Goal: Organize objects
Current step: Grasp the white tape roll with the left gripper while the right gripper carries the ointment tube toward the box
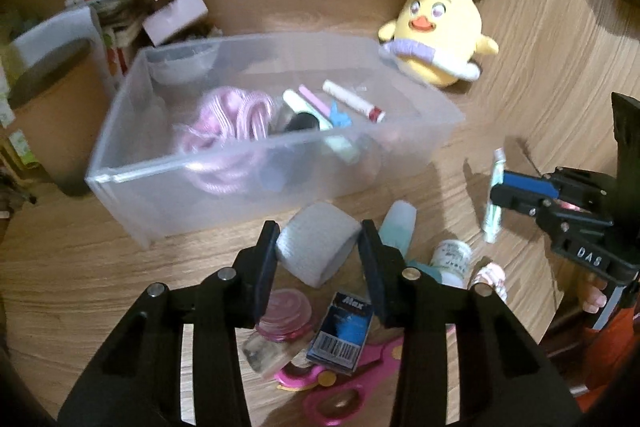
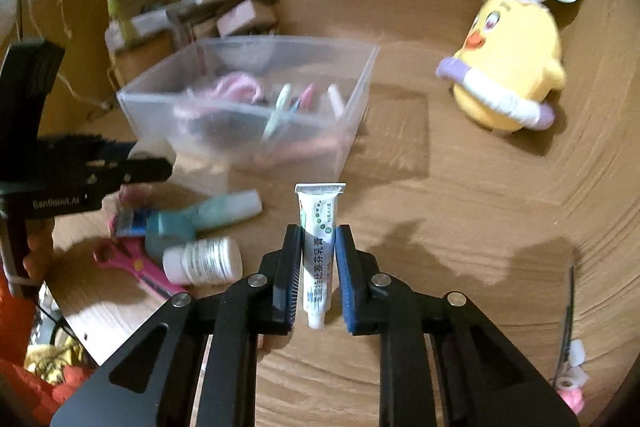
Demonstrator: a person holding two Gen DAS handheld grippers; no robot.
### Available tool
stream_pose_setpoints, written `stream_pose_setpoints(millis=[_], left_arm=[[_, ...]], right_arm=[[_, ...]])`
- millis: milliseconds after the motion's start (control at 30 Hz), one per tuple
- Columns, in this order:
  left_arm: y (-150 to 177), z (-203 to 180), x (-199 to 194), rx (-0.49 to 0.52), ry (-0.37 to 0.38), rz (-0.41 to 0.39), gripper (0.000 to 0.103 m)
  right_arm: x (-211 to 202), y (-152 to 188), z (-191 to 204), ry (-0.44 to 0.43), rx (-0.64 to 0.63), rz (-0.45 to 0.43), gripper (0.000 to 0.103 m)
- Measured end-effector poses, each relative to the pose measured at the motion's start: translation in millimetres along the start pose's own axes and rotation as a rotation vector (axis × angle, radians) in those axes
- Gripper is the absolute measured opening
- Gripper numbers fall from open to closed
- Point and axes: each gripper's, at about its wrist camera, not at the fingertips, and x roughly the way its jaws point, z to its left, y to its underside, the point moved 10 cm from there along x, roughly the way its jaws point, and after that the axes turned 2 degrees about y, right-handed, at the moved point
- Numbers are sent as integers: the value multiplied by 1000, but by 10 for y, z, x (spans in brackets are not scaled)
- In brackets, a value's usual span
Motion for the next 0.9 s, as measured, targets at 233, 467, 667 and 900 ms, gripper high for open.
stream_pose_setpoints(millis=[233,467,667,900], left_arm=[[-288,48,-282,-16,-12,-94,40],[-612,248,-500,-56,-41,-170,40],[-809,504,-530,-84,-92,-196,40],[-751,778,-217,-122,-119,-119,40]], right_arm=[[-264,-458,-45,3,17,-119,16],[-425,-977,30,-4,8,-232,16],[-306,-1236,95,12,-15,-244,16],[218,-1204,56,58,-41,-125,16]])
